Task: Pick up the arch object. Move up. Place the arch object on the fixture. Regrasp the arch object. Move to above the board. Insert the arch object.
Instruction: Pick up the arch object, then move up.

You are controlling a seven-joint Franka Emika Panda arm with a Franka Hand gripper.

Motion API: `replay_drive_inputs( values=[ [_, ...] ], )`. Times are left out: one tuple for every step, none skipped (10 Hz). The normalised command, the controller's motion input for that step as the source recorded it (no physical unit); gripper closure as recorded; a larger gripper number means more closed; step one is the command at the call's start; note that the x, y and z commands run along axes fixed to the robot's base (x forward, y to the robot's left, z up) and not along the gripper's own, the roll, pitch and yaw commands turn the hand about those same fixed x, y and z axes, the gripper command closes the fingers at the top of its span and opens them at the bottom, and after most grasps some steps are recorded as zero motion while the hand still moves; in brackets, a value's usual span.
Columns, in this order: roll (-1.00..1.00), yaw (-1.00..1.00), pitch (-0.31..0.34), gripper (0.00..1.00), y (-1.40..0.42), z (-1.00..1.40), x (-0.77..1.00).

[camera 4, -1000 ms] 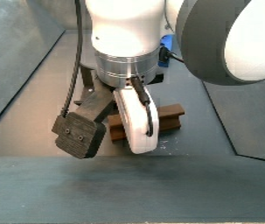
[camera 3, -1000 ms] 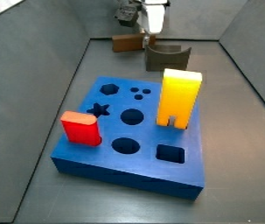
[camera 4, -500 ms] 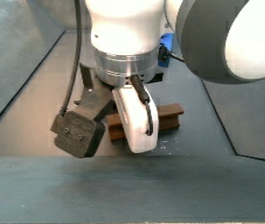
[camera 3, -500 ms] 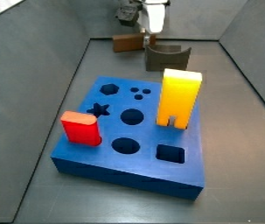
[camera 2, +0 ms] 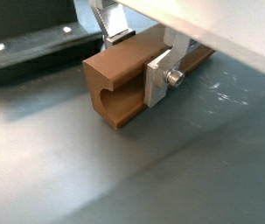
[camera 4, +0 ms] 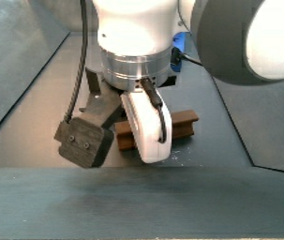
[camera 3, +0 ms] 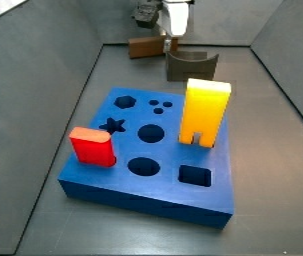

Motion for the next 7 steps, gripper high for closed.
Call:
replay_drive_inputs(
  values=[
    [0.00,0.00,0.000,1.00,0.00,0.00,0.00],
    [0.00,0.00,0.000,1.00,0.00,0.00,0.00],
    [0.00,0.00,0.000,1.00,0.00,0.83,0.00],
    [-0.01,-0.05,0.028,1.00,-0.01,0.80,-0.04],
    [-0.02,-0.04,0.040,1.00,-0.01,0.72,-0.06],
    [-0.08,-0.02,0.028,1.00,0.00,0.52,-0.05],
    [-0.11,-0.01,0.025,1.00,0.00,0.39,-0.04]
  ],
)
